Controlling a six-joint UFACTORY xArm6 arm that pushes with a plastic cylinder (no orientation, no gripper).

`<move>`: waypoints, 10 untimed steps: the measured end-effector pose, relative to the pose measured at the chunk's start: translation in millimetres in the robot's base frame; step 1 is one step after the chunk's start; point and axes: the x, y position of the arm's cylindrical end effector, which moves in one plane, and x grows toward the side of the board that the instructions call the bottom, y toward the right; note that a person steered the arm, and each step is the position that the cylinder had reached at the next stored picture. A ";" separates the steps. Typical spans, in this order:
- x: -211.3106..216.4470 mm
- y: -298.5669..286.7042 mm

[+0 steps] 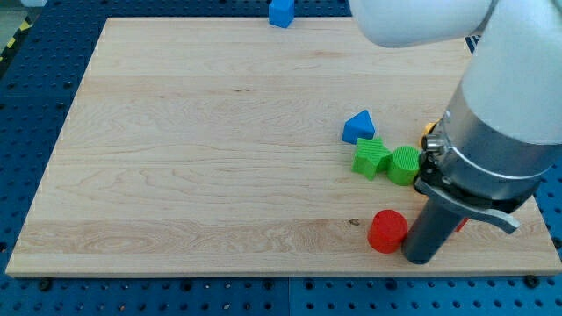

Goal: Move red circle to the bottom center

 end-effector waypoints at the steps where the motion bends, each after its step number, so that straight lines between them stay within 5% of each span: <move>1: 3.1 -4.8; 6: -11.8 -39.5; 10: -63.0 -4.6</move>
